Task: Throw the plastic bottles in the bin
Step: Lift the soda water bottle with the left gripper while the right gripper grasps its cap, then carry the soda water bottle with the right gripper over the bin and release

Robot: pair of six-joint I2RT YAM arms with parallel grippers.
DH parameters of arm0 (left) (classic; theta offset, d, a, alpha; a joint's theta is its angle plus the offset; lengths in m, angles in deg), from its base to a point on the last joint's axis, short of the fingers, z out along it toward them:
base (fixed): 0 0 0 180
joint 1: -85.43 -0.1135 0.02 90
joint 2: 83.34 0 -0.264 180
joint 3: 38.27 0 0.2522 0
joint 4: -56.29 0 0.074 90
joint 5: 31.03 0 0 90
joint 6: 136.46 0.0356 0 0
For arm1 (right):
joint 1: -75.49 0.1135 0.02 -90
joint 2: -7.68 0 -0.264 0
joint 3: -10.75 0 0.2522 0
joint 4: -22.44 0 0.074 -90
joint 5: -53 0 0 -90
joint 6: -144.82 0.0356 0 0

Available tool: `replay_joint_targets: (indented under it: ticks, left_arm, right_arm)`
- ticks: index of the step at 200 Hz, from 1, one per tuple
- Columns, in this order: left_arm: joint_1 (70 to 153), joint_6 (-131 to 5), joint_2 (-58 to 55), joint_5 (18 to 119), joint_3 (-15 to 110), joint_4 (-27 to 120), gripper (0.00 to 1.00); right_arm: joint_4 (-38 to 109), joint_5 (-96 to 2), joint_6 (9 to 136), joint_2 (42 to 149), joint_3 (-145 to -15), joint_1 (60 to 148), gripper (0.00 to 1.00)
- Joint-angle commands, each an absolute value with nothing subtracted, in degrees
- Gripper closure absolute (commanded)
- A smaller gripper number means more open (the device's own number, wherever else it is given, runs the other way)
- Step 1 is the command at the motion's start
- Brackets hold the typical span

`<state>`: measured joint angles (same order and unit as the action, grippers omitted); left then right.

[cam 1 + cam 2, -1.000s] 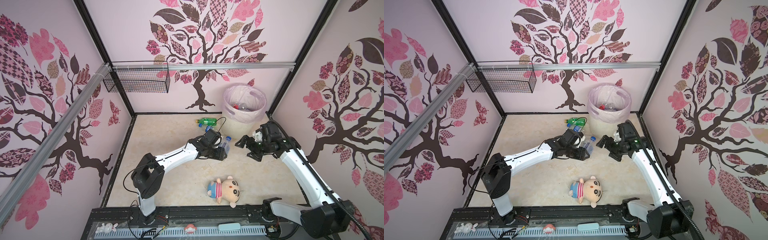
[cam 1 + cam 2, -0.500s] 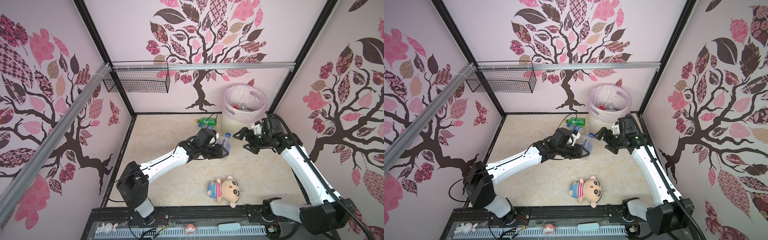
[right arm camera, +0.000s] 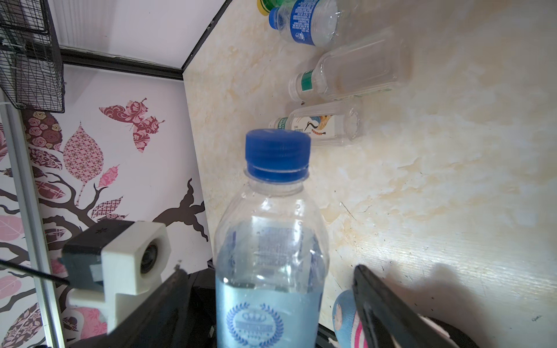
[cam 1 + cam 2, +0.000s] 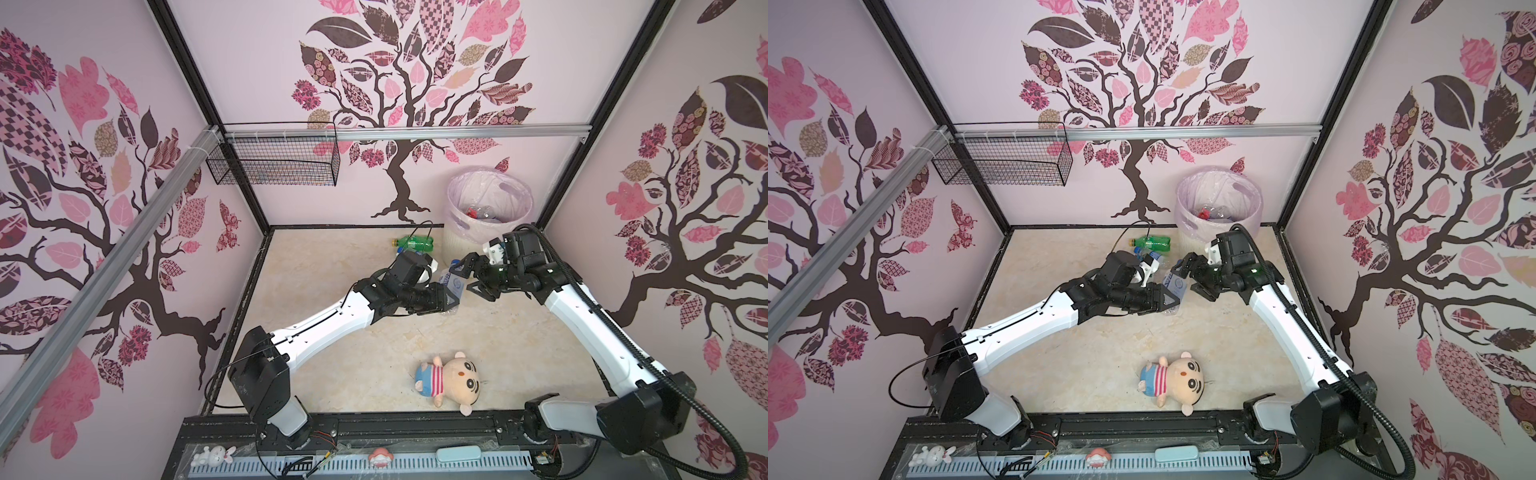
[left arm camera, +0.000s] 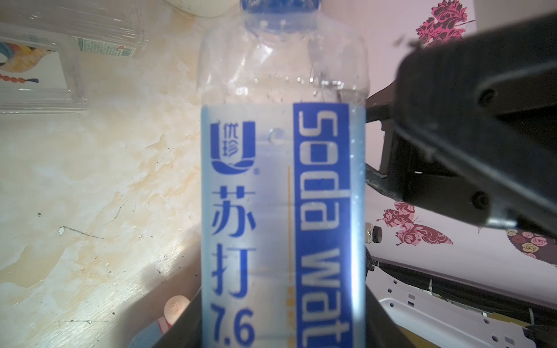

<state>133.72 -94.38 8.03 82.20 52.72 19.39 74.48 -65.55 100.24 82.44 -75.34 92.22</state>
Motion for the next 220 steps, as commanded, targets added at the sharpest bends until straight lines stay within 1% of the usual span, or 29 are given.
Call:
replay_joint_targets:
  ticks: [1, 57, 92, 110, 146, 166, 181, 200, 220]
  left_arm:
    - [133.4, -94.5, 7.5, 82.2, 56.2, 19.1, 0.48]
    - [133.4, -92.8, 9.7, 81.9, 60.6, 16.3, 0.47]
    - [133.0, -92.2, 9.9, 81.7, 61.4, 14.8, 0.45]
    - [132.5, -92.2, 9.4, 81.5, 60.8, 14.4, 0.44]
    - [131.5, -91.6, 7.8, 81.4, 60.1, 12.5, 0.35]
    - [131.0, -90.7, 6.8, 81.3, 60.0, 11.2, 0.33]
    - [130.6, -89.9, 5.9, 80.9, 60.1, 9.7, 0.26]
    - [129.9, -89.4, 4.3, 80.0, 60.1, 8.2, 0.21]
    - [129.1, -89.1, 2.6, 79.4, 60.6, 7.1, 0.13]
  right_arm:
    - [74.4, -66.4, 100.9, 84.7, -76.0, 92.9, 0.16]
    - [74.6, -66.4, 99.9, 87.9, -77.8, 94.5, 0.27]
    - [74.7, -65.5, 99.6, 88.3, -78.8, 94.6, 0.39]
    - [74.7, -65.5, 99.6, 88.4, -79.2, 94.6, 0.42]
    - [75.4, -64.2, 98.8, 88.3, -80.7, 94.6, 0.48]
    - [76.7, -62.4, 97.4, 88.6, -82.8, 94.6, 0.49]
    - [77.6, -60.9, 96.6, 88.8, -84.5, 94.6, 0.49]
    - [77.9, -59.2, 95.6, 89.3, -87.0, 94.5, 0.49]
    - [79.9, -57.4, 93.8, 91.3, -92.2, 94.2, 0.49]
